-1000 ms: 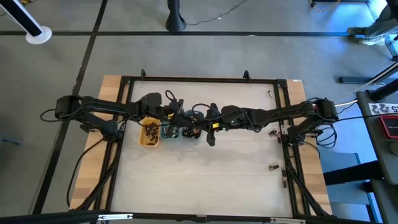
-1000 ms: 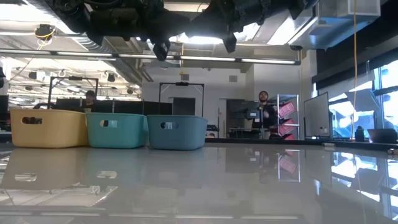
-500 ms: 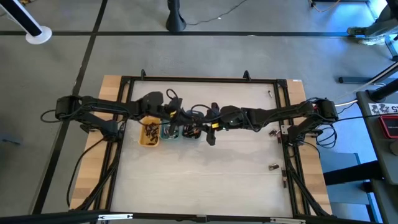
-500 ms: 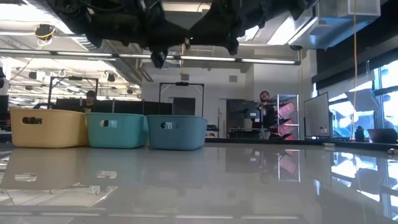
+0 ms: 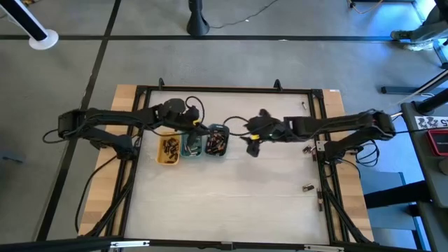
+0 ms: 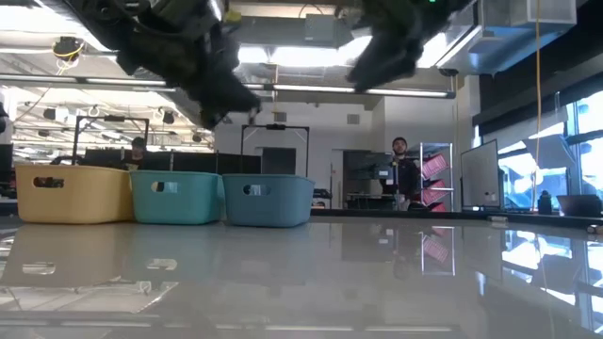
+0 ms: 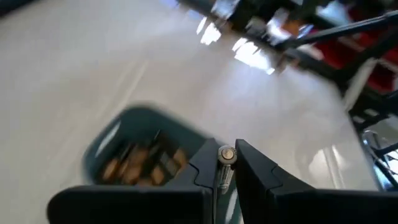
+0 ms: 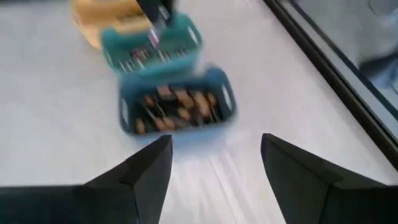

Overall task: Sort batteries
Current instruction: Put the silver battery into the green bin, then put the large black battery into the blue bin

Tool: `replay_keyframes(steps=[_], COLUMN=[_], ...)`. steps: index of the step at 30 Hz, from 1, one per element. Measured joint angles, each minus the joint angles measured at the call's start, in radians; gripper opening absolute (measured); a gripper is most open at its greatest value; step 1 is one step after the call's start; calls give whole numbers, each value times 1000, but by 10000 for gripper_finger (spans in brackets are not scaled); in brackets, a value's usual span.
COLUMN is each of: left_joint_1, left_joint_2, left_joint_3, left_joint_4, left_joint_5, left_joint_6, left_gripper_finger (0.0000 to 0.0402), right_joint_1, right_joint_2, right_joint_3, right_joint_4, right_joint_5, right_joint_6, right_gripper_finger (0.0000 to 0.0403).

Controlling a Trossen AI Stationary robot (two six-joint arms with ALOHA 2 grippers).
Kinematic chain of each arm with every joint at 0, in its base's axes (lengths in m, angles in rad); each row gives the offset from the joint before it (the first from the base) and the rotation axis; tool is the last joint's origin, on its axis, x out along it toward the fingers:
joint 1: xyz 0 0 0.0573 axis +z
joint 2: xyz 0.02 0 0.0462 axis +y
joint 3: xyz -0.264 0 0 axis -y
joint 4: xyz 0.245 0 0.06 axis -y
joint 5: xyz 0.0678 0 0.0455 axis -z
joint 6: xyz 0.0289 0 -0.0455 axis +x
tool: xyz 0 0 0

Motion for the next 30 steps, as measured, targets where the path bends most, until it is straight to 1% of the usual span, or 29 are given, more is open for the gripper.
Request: replay_keyframes(steps=[4, 7, 11, 14, 18, 25, 30], left_joint_1=[16, 17, 17, 30, 55, 75, 75], left_joint_2=[-36, -34, -26, -26, -26, -26, -30], left_joint_3=[0, 0, 0, 1, 1, 1, 1], left_joint_4=[-212, -361, -458, -454, -453, -455, -441], left_joint_5=[-56, -111, -168, -178, -194, -199, -198], left_joint_6=[-37, -96, -144, -177, -254, -262, -252], left_gripper_finger=[26, 28, 24, 30, 56, 109, 131], right_joint_1=[0, 0, 0, 0, 0, 0, 0], right_joint_2=[-44, -52, -48, -45, -45, -45, -45], right_joint_3=[0, 0, -1, -1, -1, -1, -1], right_joint_4=[-150, -206, -233, -233, -231, -231, -230], right_joint_5=[31, 32, 33, 33, 30, 13, 12], right_joint_6=[51, 76, 78, 75, 70, 70, 70], right_gripper_finger=[247, 247, 247, 247, 247, 247, 247])
